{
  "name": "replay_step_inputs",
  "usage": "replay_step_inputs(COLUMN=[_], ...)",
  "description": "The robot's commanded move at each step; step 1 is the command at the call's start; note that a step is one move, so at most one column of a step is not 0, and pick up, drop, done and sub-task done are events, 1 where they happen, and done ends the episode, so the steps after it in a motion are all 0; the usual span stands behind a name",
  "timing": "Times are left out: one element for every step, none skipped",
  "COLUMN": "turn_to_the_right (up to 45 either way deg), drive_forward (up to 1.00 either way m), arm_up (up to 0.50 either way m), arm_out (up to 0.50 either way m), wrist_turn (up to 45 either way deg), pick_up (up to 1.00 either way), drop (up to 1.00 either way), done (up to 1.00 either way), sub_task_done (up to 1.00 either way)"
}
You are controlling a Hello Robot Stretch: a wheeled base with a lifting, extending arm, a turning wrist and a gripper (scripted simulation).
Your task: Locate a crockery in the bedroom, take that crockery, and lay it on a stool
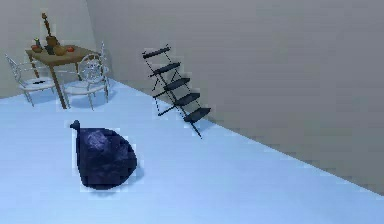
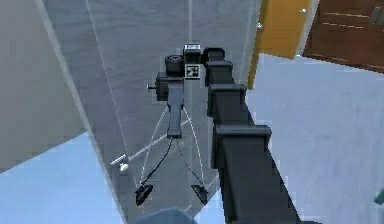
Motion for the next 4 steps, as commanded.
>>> replay_step_inputs(turn_to_the_right=[3.0,-24.0,0.0,45.0], drive_forward=[0.00,0.00,0.65,0.00], arm_up=[0.00,0.00,0.00,0.00], arm_out=[0.00,0.00,0.00,0.00], wrist_turn=[0.0,0.0,0.0,0.0], pick_up=[0.00,0.00,0.00,0.00], drop=[0.00,0.00,0.00,0.00], done=[0.00,0.00,0.00,0.00], sub_task_done=[0.00,0.00,0.00,0.00])
